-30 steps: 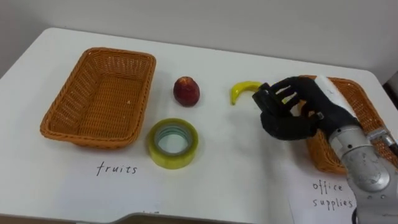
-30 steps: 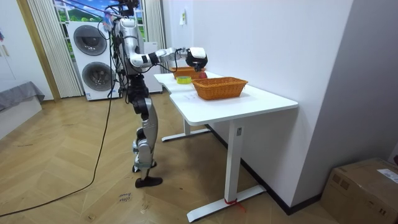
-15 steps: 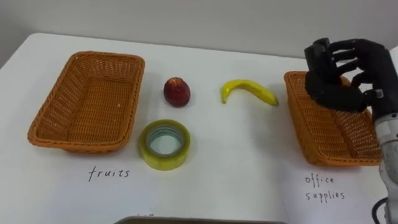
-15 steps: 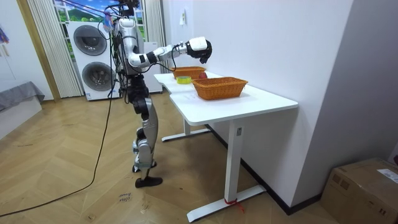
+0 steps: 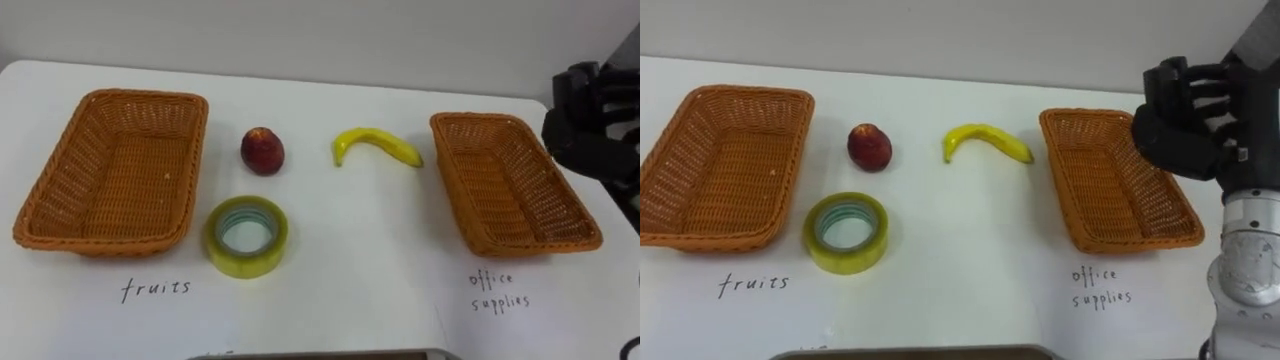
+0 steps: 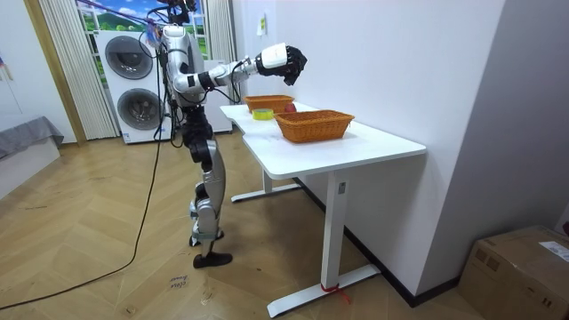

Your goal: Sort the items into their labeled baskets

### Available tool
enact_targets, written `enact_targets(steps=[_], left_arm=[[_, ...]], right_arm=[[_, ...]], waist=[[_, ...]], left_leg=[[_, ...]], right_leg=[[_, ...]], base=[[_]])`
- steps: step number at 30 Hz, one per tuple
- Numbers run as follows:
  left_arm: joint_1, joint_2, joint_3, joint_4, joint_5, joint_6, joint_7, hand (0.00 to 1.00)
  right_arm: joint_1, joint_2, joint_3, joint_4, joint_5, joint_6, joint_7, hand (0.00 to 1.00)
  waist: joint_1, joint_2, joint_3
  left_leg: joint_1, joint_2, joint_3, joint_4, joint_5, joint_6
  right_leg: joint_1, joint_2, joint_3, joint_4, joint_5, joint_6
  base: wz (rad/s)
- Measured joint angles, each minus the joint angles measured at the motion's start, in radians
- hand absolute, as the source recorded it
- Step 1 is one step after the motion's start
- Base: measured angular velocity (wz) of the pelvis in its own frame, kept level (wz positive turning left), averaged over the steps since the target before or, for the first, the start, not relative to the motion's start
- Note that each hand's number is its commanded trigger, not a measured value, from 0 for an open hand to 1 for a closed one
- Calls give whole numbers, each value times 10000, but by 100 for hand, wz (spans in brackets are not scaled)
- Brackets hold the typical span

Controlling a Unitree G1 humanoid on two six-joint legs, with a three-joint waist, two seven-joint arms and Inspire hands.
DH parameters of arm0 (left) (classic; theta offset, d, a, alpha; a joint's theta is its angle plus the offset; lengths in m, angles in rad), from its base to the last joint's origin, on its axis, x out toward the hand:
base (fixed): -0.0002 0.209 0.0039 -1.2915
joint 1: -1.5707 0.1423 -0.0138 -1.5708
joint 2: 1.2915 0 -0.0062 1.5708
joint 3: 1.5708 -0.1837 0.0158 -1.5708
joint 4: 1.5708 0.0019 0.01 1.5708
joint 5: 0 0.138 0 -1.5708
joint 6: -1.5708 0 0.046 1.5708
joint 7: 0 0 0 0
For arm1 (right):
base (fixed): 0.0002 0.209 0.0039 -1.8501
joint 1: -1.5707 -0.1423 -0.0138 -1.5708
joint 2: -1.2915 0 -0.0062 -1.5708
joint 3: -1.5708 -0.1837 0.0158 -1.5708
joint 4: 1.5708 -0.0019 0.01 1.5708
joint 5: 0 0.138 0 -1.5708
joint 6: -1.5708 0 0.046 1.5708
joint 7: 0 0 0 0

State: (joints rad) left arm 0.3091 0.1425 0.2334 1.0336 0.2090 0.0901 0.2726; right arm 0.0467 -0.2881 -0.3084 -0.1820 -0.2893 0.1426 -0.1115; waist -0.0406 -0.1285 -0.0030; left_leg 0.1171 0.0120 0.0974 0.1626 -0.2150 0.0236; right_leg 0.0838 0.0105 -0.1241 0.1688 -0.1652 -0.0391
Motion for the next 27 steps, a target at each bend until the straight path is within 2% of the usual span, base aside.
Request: enact_targets(steps=[11, 16, 19, 27], left_arm=[[-95, 54, -47, 232, -189, -31, -171, 0], [-83, 48, -37, 307, -203, -21, -212, 0], [-101, 43, -35, 273, -197, -14, -212, 0], [-90, 42, -25, 246, -182, 144, -213, 0]], right_arm=[[5, 3, 31, 1174, -242, -9, -170, 100], [5, 2, 32, 1326, -611, -16, -172, 100], [77, 2, 95, 1429, -646, -11, -168, 100], [227, 5, 146, 1429, -661, -8, 265, 100]], waist=[[-34, 63, 10], [42, 166, 16], [181, 178, 12], [267, 211, 9]], left_leg=[[-14, 14, 98, -1, -5, 3], [-45, 5, 100, -7, -4, 1], [-38, 20, 111, -8, -4, 1], [-30, 28, 112, -2, -5, 0]], right_leg=[[-43, 27, 121, 18, 4, 2], [-142, 38, 136, 34, 5, 0], [-148, 41, 146, 25, 4, 0], [-145, 39, 141, 38, 4, 0]], base=[[-2], [0], [0], [0]])
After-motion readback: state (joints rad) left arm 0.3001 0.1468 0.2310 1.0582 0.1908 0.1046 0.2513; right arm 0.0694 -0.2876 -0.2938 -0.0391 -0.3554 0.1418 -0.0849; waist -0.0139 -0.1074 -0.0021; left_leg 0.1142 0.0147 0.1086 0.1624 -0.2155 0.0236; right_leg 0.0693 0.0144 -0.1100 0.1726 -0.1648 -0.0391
